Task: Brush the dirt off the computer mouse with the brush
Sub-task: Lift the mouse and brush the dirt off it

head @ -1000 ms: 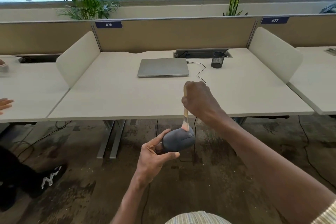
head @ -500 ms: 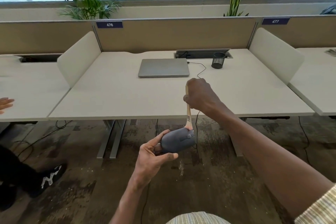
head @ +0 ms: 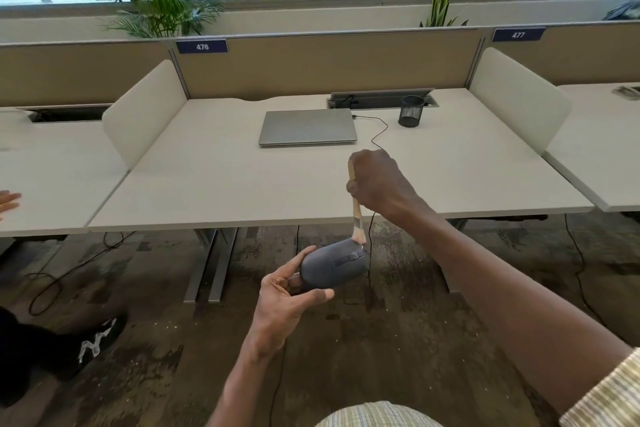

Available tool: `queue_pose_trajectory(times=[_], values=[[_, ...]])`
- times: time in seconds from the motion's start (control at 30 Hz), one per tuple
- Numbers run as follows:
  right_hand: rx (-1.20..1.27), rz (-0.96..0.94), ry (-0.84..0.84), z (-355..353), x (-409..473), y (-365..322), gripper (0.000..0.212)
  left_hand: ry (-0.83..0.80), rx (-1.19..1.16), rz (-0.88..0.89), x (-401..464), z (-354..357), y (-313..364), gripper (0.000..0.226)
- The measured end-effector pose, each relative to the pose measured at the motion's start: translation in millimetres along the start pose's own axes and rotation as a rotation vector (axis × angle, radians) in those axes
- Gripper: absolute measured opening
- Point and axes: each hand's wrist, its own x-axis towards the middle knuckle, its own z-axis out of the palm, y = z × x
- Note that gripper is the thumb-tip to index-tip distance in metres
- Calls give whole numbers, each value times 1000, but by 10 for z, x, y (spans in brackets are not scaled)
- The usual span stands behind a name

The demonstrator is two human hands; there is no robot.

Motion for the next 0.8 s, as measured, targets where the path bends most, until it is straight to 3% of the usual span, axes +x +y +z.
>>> queue_pose_trajectory(times=[0.13,0.23,0.43,0.53,0.8], values=[[109,-71,82,-61,5,-112,3,7,-22,-1,15,3,19,82],[264,-40,-12,-41,20,-146,3,0,-16,8,24,8,50,84],[182,144,-75,-24,64,192,4,-1,19,20,-25,-1,43,76],[115,152,-16,-44,56,300,7,15,-6,24,-12,11,42,73],[388,150,105,-58,-82,407,1,15,-24,11,54,4,55,77]])
